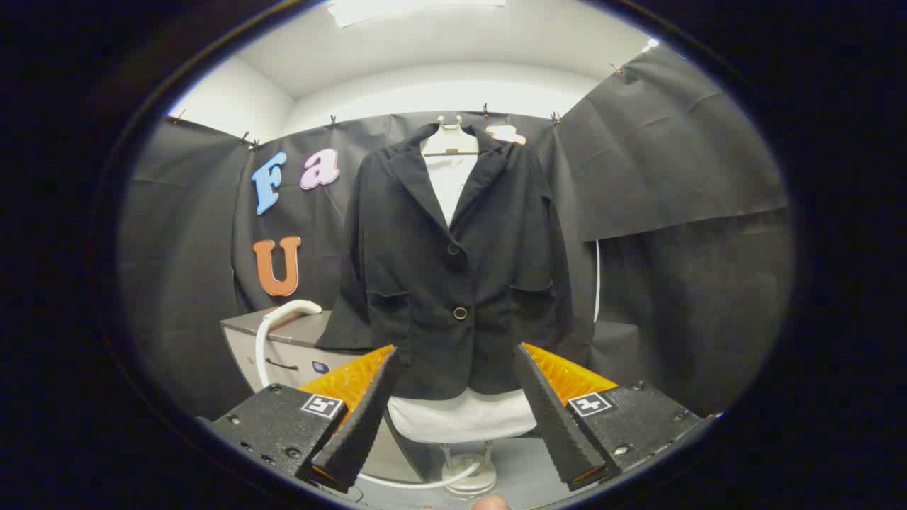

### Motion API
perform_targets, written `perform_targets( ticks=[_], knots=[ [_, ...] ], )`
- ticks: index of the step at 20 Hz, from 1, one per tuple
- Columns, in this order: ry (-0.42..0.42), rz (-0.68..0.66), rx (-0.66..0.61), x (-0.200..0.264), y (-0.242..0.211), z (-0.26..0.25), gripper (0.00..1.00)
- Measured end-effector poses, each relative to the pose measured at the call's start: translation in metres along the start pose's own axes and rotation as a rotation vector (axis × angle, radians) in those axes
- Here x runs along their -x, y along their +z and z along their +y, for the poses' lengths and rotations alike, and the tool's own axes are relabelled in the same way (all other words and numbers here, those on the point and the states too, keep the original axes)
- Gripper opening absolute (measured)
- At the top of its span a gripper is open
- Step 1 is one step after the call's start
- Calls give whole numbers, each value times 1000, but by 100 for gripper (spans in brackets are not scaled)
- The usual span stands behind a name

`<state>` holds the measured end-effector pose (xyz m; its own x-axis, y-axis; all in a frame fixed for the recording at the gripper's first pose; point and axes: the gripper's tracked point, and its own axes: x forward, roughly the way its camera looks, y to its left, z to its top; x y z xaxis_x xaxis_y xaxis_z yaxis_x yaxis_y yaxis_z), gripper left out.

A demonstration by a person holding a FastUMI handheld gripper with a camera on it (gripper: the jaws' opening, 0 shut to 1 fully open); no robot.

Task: Iron the clothes twice with a garment steamer, once on the left side and once on the right side.

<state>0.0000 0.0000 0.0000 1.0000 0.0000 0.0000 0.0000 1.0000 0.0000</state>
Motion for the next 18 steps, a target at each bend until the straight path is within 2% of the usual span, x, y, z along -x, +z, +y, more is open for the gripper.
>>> perform_targets(
  ticks=[10,18],
  knots=[
    [0,-20,3,4,12,18,100],
    [56,-14,6,-1,19,80,100]
  ],
)
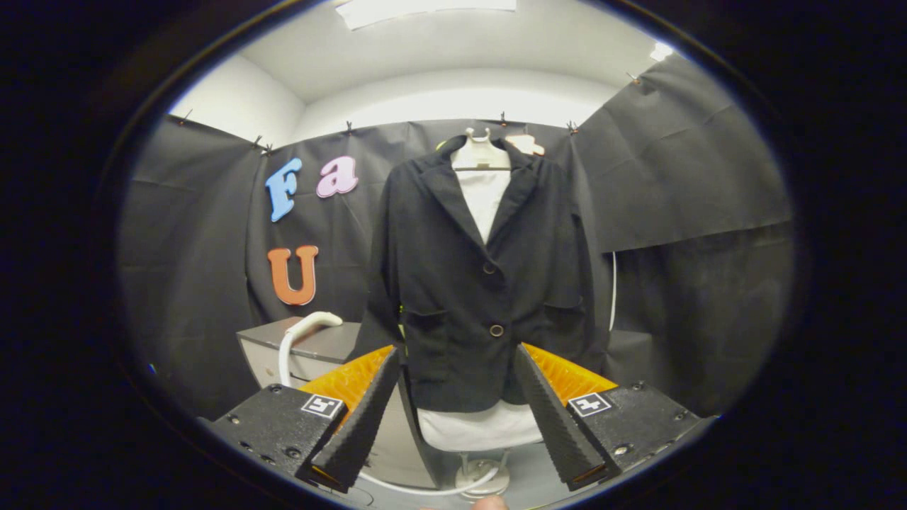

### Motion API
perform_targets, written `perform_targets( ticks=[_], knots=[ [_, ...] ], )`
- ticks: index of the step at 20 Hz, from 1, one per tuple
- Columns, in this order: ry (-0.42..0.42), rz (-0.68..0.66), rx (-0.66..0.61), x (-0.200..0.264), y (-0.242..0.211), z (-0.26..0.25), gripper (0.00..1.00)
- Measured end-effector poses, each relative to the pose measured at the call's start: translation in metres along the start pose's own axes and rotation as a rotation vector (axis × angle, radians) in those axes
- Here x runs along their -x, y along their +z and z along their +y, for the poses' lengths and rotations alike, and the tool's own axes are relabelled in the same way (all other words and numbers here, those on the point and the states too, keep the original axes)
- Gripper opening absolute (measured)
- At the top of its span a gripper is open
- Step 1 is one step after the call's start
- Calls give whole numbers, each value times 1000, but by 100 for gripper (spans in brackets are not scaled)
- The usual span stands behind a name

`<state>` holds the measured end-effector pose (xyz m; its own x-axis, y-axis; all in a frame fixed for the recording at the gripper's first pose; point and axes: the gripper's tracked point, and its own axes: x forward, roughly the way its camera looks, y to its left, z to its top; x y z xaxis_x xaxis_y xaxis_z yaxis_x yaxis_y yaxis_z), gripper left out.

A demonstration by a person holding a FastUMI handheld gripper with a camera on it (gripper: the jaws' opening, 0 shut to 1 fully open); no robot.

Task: Iron the clothes twice with a garment steamer, once on the left side and once on the right side.

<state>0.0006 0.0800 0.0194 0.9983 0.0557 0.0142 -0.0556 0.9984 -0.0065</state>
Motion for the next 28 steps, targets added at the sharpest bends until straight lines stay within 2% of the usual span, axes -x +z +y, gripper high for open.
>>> perform_targets(
  ticks=[6,15,22,28],
  knots=[
    [94,48,-37,-26,4,95,100],
    [306,203,-82,-93,6,243,100],
    [406,351,-24,-210,-29,337,100],
    [396,514,32,-316,-87,388,100]
  ],
)
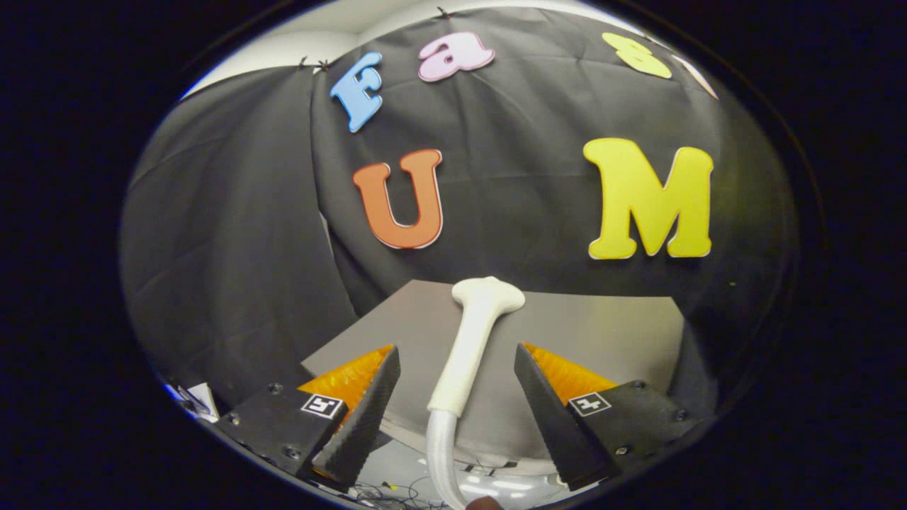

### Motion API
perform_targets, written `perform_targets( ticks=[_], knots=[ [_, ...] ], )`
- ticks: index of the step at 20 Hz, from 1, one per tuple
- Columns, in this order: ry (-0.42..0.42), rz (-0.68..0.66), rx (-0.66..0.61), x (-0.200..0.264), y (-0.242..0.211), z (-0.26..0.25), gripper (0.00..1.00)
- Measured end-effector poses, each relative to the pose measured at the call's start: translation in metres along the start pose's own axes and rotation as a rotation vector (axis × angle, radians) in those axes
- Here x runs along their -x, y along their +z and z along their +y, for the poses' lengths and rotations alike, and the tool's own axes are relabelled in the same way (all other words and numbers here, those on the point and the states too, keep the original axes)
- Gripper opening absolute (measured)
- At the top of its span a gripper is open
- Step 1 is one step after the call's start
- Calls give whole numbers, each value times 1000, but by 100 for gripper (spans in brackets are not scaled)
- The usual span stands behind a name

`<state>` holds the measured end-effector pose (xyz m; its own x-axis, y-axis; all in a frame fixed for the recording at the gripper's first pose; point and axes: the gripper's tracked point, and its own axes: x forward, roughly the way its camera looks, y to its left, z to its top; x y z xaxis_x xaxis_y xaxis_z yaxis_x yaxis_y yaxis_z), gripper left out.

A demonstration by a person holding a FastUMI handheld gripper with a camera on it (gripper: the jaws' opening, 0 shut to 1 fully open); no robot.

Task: Iron the clothes twice with a garment steamer, once on the left side and once on the right side.

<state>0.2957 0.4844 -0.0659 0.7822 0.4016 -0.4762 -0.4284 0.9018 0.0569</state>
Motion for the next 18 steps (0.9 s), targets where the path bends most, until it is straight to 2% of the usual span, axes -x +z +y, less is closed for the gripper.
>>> perform_targets(
  ticks=[4,7,8,9,12,13,16,18],
  knots=[
    [-10,160,-40,-54,-21,-2,100],
    [-59,244,-34,-72,-33,-8,92],
    [-83,226,-12,-77,-28,-11,87],
    [-117,243,0,-78,-29,-17,87],
    [-146,259,15,-82,-29,-18,74],
    [-119,269,9,-83,-28,-12,67],
    [-165,250,-24,-81,-27,-14,47],
    [-199,225,-33,-74,-22,-13,41]
  ],
)
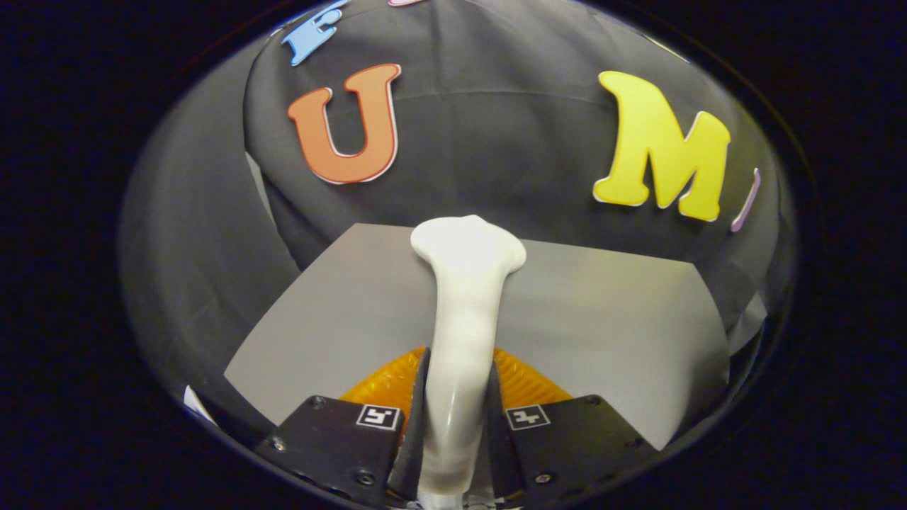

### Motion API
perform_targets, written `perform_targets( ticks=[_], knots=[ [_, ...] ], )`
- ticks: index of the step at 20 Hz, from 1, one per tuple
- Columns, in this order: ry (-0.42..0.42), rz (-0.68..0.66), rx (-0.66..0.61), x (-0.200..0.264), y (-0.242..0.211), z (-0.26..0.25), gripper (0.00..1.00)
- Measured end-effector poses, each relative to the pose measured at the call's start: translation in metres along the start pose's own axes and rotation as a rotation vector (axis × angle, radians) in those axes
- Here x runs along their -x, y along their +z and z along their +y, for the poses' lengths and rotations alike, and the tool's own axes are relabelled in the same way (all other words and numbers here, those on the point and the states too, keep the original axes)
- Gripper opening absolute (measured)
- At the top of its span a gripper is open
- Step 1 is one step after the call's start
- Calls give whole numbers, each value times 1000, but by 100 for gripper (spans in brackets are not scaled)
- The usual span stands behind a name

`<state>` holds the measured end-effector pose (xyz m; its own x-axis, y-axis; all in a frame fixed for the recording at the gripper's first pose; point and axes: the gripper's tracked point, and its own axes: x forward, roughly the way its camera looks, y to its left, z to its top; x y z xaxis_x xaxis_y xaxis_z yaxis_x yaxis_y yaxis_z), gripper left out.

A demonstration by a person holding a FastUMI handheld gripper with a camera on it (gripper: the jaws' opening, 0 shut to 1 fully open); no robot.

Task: Iron the clothes twice with a garment steamer, once on the left side and once on the right side.

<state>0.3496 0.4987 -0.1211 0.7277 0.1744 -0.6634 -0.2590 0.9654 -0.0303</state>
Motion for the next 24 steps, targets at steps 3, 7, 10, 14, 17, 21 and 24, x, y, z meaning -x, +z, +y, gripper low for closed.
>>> perform_targets(
  ticks=[3,7,10,14,17,21,24],
  knots=[
    [38,-50,1,19,7,9,34],
    [78,-131,-9,64,11,7,32],
    [130,-190,-10,104,14,5,32],
    [172,-263,-7,170,11,-9,32],
    [186,-325,-14,219,5,-27,32],
    [180,-414,-51,288,-6,-65,32],
    [104,-500,-30,334,-11,-110,32]
  ],
)
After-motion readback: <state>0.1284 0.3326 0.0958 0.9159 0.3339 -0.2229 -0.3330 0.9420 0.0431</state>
